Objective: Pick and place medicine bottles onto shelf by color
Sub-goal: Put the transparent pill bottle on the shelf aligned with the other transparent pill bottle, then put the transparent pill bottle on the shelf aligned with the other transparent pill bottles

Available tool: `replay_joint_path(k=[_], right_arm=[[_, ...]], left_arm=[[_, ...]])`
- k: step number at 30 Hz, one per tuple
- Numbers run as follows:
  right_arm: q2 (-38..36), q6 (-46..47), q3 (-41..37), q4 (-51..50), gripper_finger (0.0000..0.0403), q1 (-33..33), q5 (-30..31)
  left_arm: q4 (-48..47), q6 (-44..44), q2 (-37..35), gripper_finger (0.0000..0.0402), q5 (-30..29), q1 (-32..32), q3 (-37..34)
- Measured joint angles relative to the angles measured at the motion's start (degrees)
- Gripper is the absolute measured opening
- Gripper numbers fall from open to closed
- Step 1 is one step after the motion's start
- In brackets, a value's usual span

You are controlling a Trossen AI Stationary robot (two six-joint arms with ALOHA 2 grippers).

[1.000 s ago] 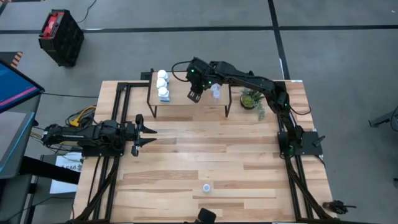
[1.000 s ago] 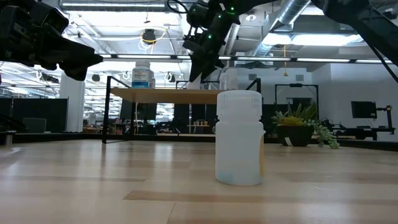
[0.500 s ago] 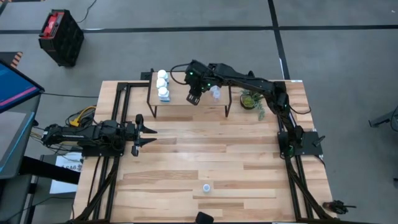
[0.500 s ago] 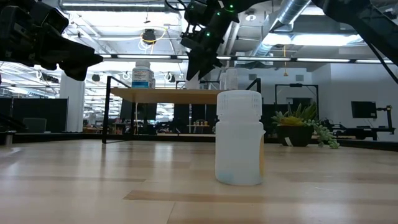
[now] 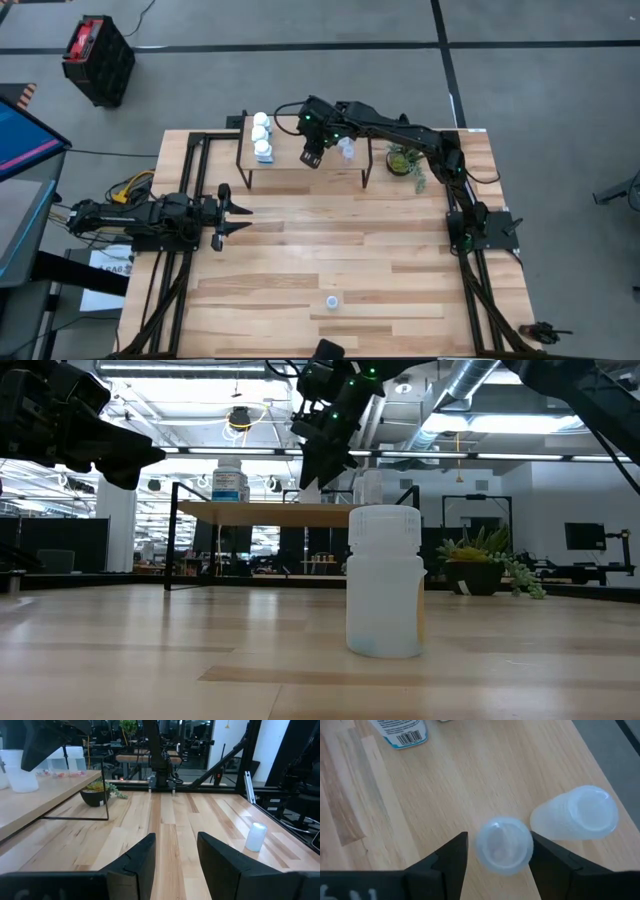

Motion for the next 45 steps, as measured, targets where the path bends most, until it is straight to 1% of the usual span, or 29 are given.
replay_joint_path(k=[11, 16, 21, 25, 27, 32, 37, 38, 45], right_arm=[[-0.4, 0.0, 0.1, 0.0, 0.0219, 0.0, 0.1], [-0.5, -0.1, 3.3, -1.0, 0.0219, 0.0, 0.2], [-0.4, 0.6, 9.2, -5.5, 0.0218, 0.4, 0.2], [-2.7, 3.2, 8.9, -9.2, 0.0218, 1.6, 0.0], [-3.6, 4.1, 9.1, -11.6, 0.0218, 2.9, -0.2], [-5.1, 4.1, 9.2, -22.7, 0.0218, 7.8, -4.0], [-5.3, 4.1, 9.2, -33.0, 0.0218, 14.5, -4.2], [-5.3, 4.2, 9.2, -34.1, 0.0218, 15.9, -4.2], [-5.3, 5.0, 8.4, -33.6, 0.0218, 25.7, -4.2]], left_arm=[[0.0, 0.0, 0.0, 0.0132, 0.0, 0.0, 0.0], [0.0, 0.0, 0.0, 0.0132, 0.0, 0.0, 0.0], [0.0, 0.0, 0.0, 0.0132, 0.0, 0.0, 0.0], [0.0, 0.0, 0.0, 0.0132, 0.0, 0.0, 0.0], [0.0, 0.0, 0.0, 0.0132, 0.0, 0.0, 0.0], [0.0, 0.0, 0.0, 0.0132, 0.0, 0.0, 0.0], [0.0, 0.0, 0.0, 0.0132, 0.0, 0.0, 0.0], [0.0, 0.0, 0.0, 0.0132, 0.0, 0.0, 0.0], [0.0, 0.0, 0.0, 0.0132, 0.0, 0.0, 0.0]])
